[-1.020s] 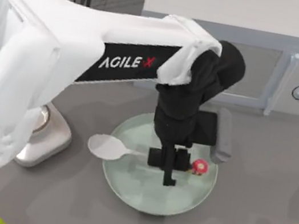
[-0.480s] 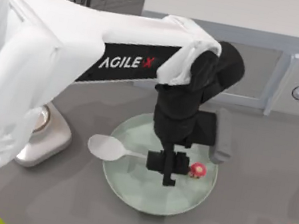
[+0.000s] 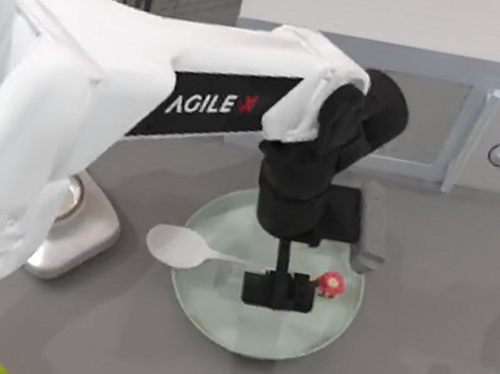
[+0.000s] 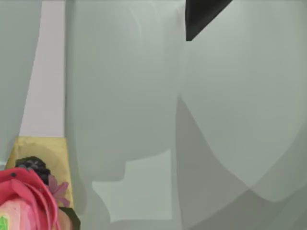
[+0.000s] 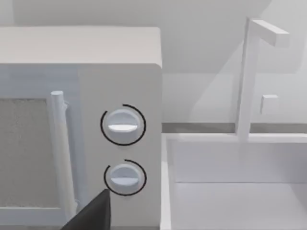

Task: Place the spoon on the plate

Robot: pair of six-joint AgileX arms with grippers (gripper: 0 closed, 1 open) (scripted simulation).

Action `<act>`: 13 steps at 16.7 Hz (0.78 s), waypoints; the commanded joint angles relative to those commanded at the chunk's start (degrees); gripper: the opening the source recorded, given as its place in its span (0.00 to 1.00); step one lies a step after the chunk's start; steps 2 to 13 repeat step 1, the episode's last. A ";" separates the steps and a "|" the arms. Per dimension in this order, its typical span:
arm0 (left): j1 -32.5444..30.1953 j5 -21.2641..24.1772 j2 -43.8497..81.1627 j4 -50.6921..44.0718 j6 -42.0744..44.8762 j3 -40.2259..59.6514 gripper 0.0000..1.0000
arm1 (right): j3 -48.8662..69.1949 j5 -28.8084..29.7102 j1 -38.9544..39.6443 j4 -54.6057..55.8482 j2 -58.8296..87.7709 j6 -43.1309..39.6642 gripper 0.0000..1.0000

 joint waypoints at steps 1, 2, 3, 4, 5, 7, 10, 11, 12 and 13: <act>0.00 0.00 0.00 0.00 0.00 0.00 1.00 | 0.00 0.00 0.00 0.00 0.00 0.00 1.00; 0.00 0.00 0.00 0.00 0.00 0.00 1.00 | 0.00 0.00 0.00 0.00 0.00 0.00 1.00; 0.00 0.00 0.00 0.00 0.00 0.00 1.00 | 0.00 0.00 0.00 0.00 0.00 0.00 1.00; 0.00 0.00 0.00 0.00 0.00 0.00 1.00 | 0.00 0.00 0.00 0.00 0.00 0.00 1.00; 0.00 0.00 0.00 0.00 0.00 0.00 1.00 | 0.00 0.00 0.00 0.00 0.00 0.00 1.00; 0.00 0.00 0.00 0.00 0.00 0.00 1.00 | 0.00 0.00 0.00 0.00 0.00 0.00 1.00; 0.00 0.00 0.00 0.00 0.00 0.00 1.00 | 0.00 0.00 0.00 0.00 0.00 0.00 1.00; 0.00 0.00 0.00 0.00 0.00 0.00 1.00 | 0.00 0.00 0.00 0.00 0.00 0.00 1.00; 0.00 0.00 0.00 0.00 0.00 0.00 1.00 | 0.00 0.00 0.00 0.00 0.00 0.00 1.00; 0.00 0.00 0.00 0.00 0.00 0.00 1.00 | 0.00 0.00 0.00 0.00 0.00 0.00 1.00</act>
